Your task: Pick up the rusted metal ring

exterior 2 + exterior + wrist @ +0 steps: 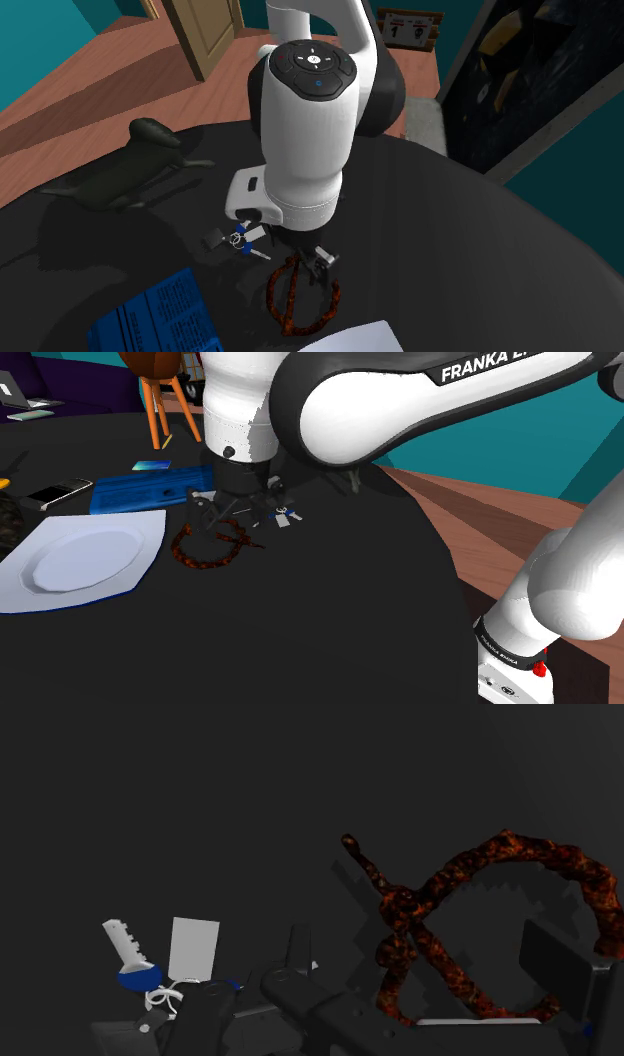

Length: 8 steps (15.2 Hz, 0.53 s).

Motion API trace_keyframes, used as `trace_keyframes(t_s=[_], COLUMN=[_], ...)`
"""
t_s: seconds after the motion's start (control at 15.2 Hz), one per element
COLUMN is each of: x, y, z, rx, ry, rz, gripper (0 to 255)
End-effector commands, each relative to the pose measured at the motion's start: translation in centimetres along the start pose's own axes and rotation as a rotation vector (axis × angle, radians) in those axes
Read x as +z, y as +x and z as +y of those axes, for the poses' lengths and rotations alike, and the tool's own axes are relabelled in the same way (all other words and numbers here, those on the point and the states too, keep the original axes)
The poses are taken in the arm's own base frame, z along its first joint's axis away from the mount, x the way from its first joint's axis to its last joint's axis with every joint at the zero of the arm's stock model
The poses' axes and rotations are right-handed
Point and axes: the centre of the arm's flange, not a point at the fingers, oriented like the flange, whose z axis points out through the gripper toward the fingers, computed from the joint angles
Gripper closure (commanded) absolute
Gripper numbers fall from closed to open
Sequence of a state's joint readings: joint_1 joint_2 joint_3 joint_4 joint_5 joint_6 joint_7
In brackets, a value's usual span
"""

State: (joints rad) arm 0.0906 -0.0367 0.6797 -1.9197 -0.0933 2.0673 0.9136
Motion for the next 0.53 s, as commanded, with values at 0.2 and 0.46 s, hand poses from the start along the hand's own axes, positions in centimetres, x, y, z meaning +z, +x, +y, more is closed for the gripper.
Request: trace_keyframes(t_s=[0.2,0.46], x=[1.5,1.73], y=[-0.42,-0.41], z=[0.16,0.08], rx=[0.0,0.0], ry=[0.0,0.0], rz=[0.0,0.0], gripper=[255,255])
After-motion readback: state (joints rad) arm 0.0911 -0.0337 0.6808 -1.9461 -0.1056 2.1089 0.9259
